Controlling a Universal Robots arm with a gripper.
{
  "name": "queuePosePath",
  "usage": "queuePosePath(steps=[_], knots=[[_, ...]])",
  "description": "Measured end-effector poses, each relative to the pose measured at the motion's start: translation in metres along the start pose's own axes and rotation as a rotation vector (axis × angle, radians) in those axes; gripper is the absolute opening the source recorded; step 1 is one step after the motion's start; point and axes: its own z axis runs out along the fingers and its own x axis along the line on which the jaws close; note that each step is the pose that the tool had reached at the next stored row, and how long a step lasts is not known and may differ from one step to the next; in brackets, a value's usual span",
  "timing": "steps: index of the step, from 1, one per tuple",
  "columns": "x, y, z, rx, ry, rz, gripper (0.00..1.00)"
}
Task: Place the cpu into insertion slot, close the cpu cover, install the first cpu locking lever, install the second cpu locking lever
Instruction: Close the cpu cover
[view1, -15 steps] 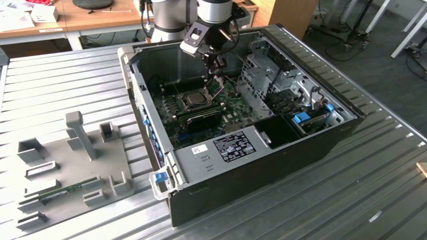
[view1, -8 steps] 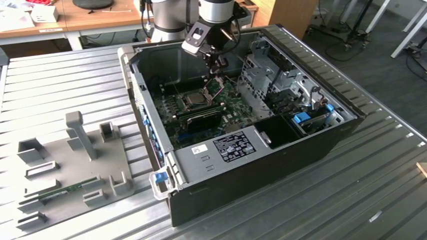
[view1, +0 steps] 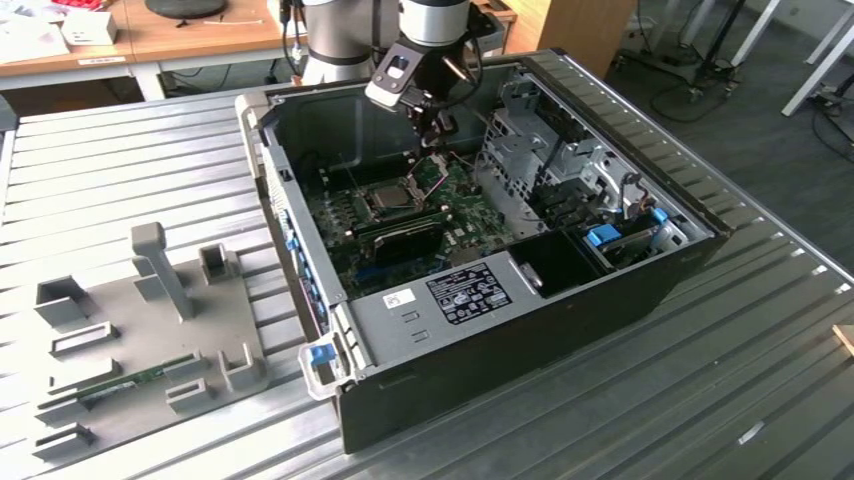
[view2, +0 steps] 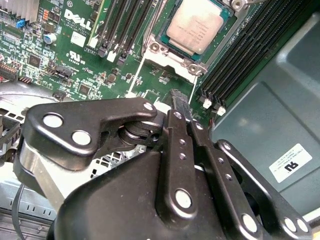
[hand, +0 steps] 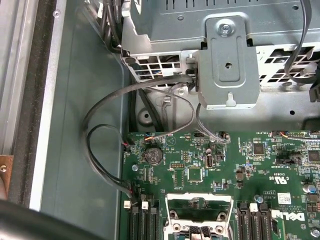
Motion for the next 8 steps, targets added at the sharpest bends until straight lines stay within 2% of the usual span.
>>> queuePosePath(steps=[8], knots=[[0.0001, 0.0034, 0.0003, 0.0012, 0.0, 0.0, 0.1]])
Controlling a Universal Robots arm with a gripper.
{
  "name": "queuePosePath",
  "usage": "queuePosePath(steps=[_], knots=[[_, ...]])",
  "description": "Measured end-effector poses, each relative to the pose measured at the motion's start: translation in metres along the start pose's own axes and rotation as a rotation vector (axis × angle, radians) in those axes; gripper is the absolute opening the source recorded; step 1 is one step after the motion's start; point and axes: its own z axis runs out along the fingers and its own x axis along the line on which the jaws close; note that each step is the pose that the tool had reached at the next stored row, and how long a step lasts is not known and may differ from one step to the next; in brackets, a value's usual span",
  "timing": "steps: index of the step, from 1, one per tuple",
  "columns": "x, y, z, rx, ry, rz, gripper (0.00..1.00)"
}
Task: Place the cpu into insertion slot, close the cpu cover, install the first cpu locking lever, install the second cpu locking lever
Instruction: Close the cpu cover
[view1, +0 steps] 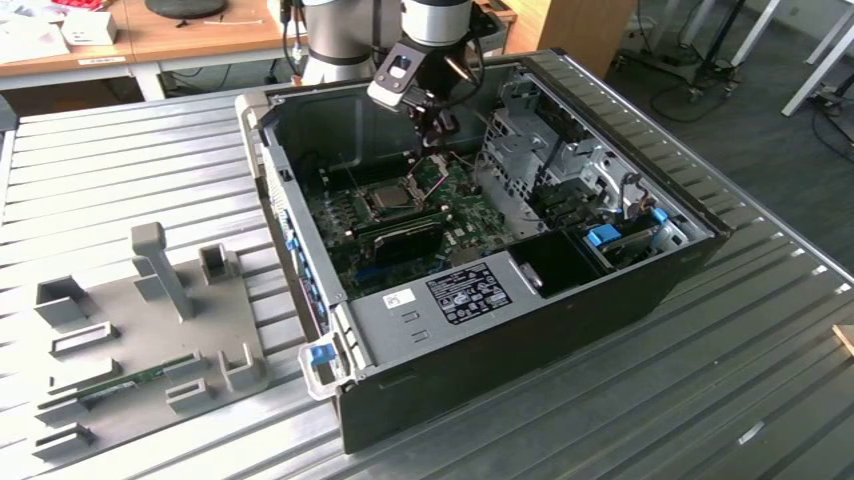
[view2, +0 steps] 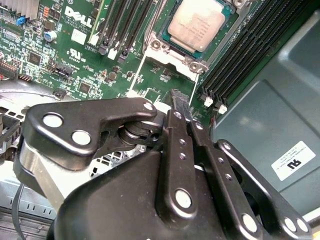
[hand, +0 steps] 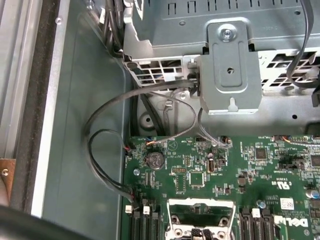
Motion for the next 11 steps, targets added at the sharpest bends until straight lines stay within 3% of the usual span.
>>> queuePosePath(steps=[11], knots=[[0.0002, 0.006, 0.0004, 0.0027, -0.0002, 0.0, 0.1]])
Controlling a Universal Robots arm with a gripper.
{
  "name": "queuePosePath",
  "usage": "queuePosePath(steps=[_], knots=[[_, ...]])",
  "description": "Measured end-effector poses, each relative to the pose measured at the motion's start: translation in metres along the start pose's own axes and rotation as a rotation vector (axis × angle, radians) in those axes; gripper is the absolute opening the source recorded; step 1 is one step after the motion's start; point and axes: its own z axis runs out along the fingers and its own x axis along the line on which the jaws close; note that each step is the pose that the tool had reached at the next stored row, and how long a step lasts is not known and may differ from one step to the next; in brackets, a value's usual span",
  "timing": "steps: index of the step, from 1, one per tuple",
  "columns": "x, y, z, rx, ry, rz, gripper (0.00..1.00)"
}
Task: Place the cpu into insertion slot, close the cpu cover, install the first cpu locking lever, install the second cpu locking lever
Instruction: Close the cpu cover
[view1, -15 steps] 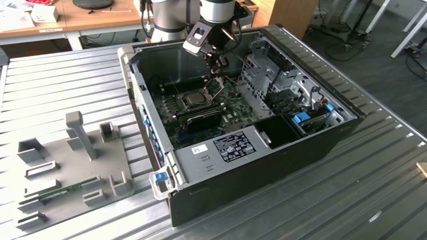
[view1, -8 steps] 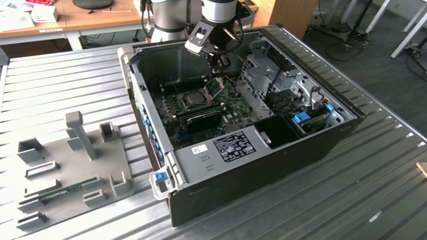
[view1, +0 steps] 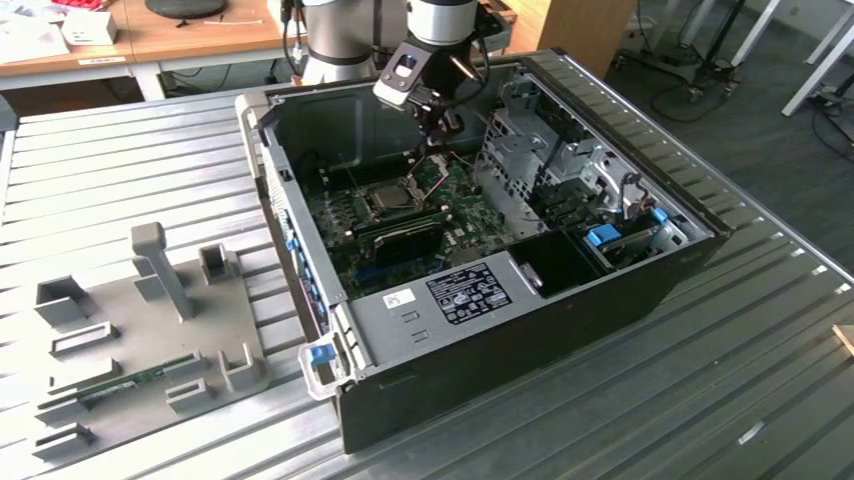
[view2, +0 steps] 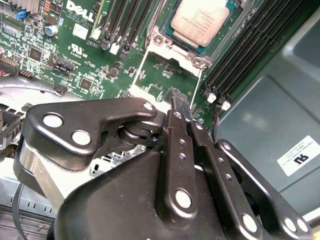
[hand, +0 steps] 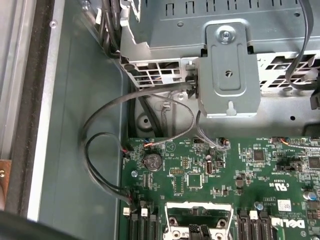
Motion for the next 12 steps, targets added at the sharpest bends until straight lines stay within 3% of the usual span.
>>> queuePosePath(steps=[12], knots=[[0.0, 0.0011, 0.0001, 0.0001, 0.0001, 0.0, 0.1]])
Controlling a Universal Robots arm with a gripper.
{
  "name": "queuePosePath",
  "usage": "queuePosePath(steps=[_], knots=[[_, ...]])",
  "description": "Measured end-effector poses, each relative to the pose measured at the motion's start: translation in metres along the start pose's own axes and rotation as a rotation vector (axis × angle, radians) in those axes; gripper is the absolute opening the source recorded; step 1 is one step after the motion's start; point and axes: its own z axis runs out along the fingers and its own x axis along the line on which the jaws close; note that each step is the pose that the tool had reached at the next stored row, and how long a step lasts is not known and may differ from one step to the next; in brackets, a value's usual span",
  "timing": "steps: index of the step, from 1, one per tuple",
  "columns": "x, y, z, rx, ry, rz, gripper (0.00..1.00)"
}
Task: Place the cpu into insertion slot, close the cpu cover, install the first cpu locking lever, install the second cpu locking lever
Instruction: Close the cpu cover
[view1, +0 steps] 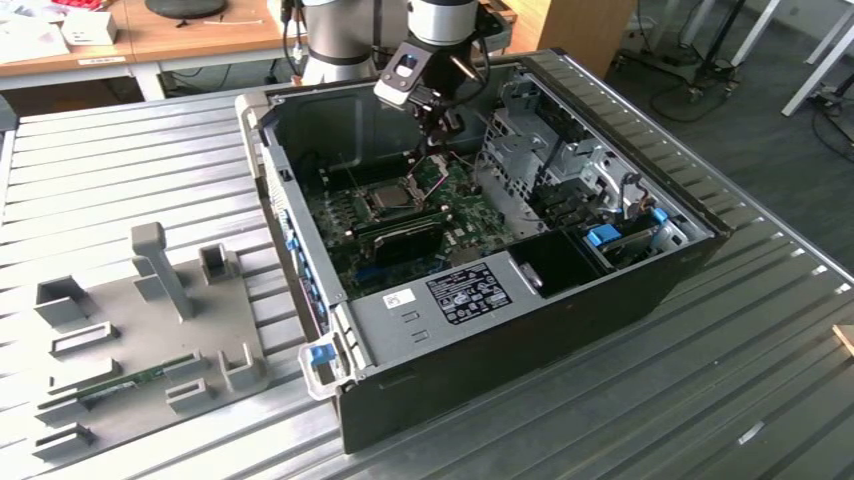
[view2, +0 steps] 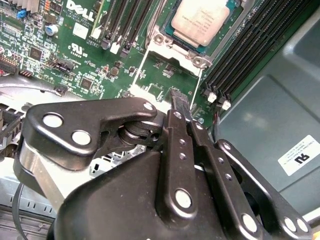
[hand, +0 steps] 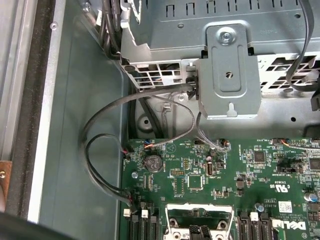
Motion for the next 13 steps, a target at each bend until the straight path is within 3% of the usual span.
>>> queuePosePath(steps=[13], knots=[[0.0005, 0.015, 0.0013, 0.0049, 0.0, 0.0, 0.1]])
